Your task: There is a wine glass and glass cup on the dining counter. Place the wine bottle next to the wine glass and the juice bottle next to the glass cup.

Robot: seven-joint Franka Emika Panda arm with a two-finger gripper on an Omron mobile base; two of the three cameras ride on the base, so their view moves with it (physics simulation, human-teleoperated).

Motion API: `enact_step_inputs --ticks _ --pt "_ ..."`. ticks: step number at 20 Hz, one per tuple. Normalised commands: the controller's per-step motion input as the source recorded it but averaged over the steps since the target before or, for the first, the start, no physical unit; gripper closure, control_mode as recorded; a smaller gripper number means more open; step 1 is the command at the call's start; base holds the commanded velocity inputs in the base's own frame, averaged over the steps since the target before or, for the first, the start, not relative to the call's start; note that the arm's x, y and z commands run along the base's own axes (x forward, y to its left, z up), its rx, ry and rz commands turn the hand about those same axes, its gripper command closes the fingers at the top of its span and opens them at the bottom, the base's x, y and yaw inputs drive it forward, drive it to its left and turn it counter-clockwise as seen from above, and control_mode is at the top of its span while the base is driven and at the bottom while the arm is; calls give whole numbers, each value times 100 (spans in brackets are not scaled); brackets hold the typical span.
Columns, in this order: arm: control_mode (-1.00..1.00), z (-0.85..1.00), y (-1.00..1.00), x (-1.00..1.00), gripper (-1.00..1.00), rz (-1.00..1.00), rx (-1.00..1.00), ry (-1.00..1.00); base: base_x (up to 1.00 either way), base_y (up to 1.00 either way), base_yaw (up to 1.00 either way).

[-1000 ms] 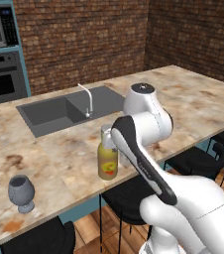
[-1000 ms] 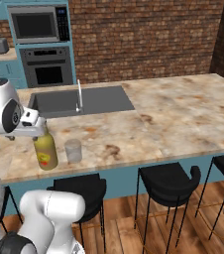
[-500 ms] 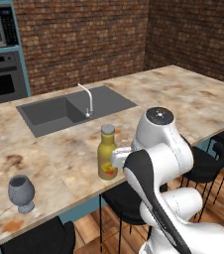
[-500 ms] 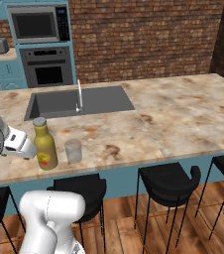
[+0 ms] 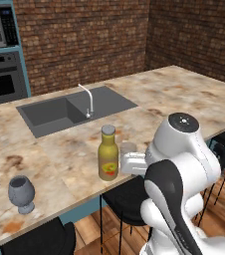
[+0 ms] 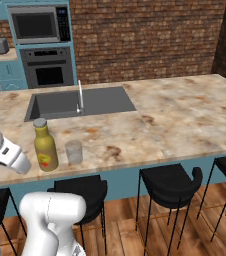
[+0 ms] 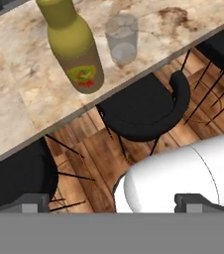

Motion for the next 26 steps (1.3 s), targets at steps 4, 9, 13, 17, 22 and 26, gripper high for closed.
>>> enact_step_inputs --ticks 4,9,13,17,22,26 --pt "-100 0 -3 -32 -100 -3 9 0 0 0 0" --pt "-100 0 0 -4 -100 0 0 0 0 0 0" --pt "-100 0 0 0 -100 0 0 0 0 0 0" --pt "100 0 0 0 -100 0 0 0 -2 0 0" --pt "100 0 0 0 -100 0 0 0 -44 4 -1" --pt "100 0 0 0 -100 0 0 0 -64 9 -1"
